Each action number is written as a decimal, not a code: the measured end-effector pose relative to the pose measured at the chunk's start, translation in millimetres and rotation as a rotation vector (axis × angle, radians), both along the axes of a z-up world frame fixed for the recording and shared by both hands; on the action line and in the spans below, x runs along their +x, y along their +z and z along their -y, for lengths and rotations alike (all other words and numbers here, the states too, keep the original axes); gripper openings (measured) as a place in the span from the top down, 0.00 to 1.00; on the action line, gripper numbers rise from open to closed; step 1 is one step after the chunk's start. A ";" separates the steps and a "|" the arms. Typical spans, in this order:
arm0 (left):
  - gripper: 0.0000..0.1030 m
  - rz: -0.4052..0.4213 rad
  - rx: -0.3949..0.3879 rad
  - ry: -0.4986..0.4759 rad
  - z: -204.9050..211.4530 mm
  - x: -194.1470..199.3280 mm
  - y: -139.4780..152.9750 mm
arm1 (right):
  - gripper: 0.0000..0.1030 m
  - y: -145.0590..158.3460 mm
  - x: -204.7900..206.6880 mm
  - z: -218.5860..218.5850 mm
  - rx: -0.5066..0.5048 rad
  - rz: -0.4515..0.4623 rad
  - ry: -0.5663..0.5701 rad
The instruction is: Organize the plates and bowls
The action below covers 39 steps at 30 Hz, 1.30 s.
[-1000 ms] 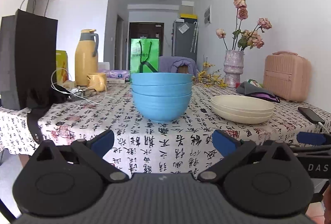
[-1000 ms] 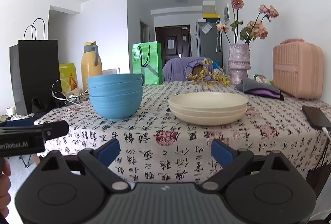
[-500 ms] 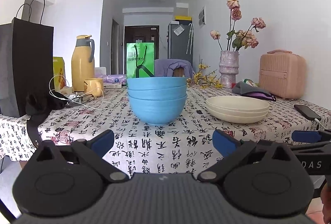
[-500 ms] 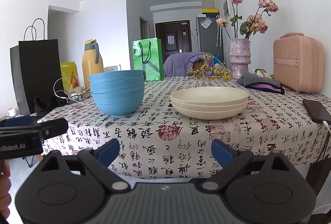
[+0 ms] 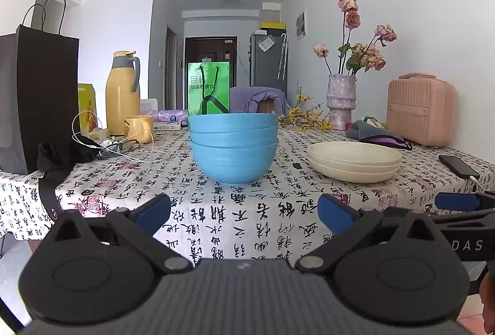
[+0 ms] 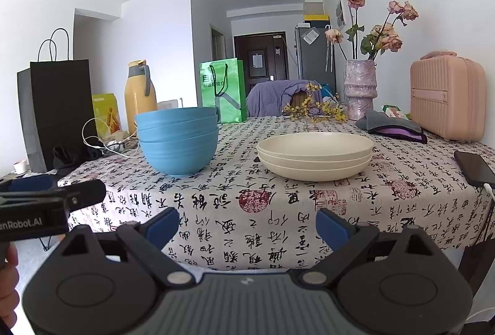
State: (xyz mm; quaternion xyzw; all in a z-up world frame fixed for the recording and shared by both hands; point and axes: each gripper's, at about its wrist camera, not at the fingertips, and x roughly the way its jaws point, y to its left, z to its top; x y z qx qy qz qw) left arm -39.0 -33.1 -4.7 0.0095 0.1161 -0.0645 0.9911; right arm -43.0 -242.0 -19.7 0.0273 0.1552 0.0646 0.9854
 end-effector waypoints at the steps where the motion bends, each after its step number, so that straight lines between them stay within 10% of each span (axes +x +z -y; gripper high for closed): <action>1: 0.00 0.000 0.000 -0.001 0.0 0.0 -0.1 | 0.07 0.2 0.0 -0.2 0.000 0.000 0.001; 39: 0.00 -0.016 -0.006 -0.002 0.4 2.6 -1.1 | 0.07 0.3 -0.1 -0.3 0.003 0.005 0.008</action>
